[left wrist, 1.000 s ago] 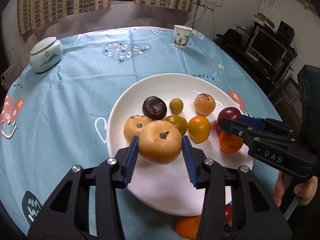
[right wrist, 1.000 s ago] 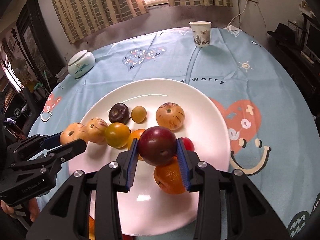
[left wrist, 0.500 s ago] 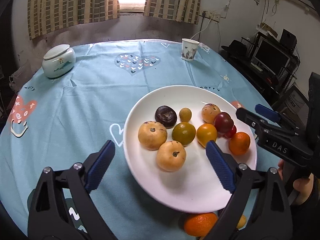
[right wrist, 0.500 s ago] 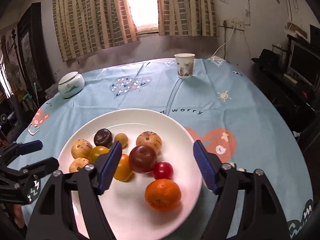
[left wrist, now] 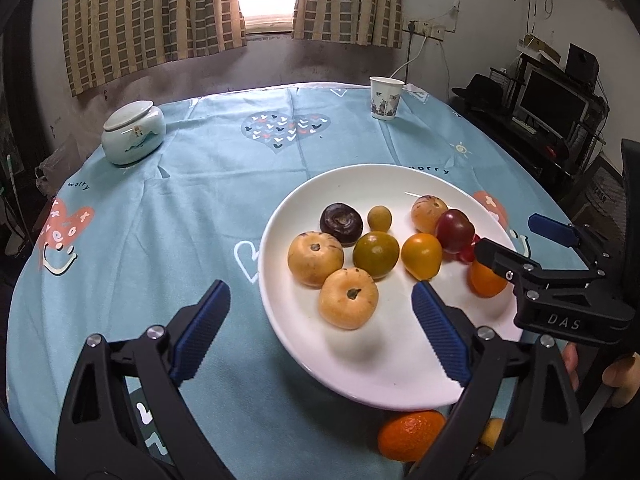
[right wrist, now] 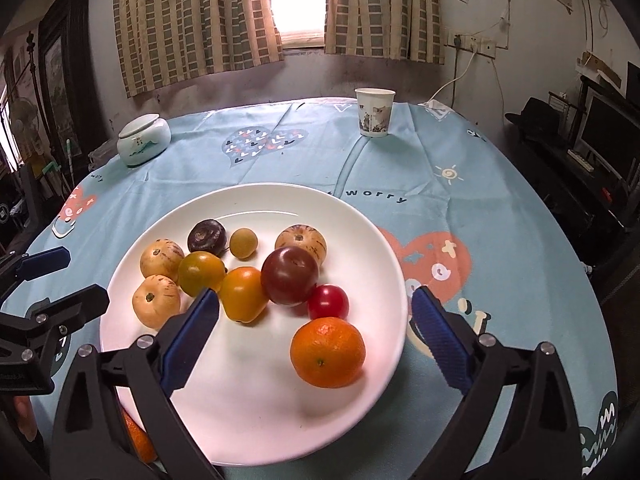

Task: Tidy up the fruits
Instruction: 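Move both open tools back to the fruit cluster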

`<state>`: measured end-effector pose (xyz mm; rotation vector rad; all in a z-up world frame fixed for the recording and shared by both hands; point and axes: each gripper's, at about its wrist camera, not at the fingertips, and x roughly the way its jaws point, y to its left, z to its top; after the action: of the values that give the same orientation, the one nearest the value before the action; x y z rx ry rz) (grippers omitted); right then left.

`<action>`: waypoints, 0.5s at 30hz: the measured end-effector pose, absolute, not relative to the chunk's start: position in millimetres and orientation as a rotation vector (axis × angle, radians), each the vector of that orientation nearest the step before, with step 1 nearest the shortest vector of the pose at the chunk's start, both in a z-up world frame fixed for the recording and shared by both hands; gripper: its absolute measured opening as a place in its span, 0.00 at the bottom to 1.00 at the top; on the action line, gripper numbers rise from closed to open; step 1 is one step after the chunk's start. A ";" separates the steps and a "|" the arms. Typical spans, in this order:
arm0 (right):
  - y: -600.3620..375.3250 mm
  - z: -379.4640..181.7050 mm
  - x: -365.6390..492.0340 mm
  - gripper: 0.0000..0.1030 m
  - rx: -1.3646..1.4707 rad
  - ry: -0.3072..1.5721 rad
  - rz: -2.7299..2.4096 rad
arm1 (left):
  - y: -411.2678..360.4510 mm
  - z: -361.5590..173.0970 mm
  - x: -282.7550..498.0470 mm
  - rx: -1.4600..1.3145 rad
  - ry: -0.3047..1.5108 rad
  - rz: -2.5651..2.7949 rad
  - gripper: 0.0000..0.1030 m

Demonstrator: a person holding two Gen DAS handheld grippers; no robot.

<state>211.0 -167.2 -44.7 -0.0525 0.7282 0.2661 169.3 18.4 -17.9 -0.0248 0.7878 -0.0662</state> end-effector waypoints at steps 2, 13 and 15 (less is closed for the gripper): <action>-167.3 -45.8 211.4 0.94 -0.046 0.731 0.268 | 17.6 -18.4 168.7 -0.023 0.789 -0.067 0.91; -169.6 -32.3 183.0 0.94 -0.016 0.682 0.270 | 18.4 -20.2 153.1 -0.022 0.772 -0.050 0.91; -171.3 -25.7 160.3 0.94 -0.002 0.696 0.297 | 22.1 -23.1 149.0 -0.034 0.779 -0.047 0.91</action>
<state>160.3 -171.3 -25.7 -0.0020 0.6964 0.2972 149.0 22.1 -23.1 -0.0340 0.7787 -0.0466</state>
